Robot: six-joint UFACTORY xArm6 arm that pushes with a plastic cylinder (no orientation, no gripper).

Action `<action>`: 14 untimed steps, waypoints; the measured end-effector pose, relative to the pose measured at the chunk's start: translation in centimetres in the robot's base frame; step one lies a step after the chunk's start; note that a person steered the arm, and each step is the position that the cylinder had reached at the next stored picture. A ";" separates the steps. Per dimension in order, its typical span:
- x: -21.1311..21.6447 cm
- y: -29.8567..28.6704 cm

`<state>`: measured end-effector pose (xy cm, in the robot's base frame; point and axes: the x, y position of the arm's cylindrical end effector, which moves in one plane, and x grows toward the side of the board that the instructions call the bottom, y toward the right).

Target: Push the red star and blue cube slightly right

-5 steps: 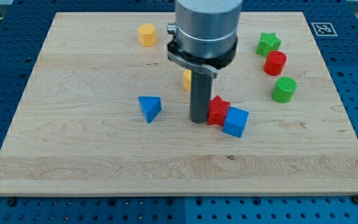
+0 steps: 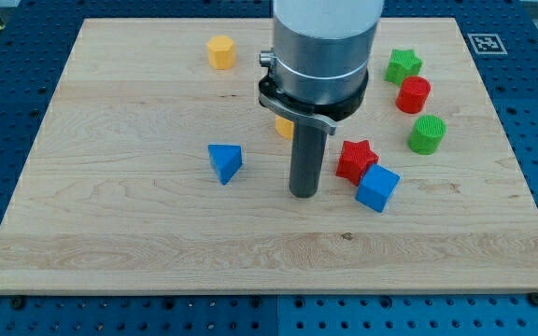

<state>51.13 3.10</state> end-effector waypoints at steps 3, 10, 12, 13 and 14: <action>-4.0 0.0; -3.2 4.1; -2.0 7.4; -0.6 9.1; -0.2 10.7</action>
<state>50.96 13.84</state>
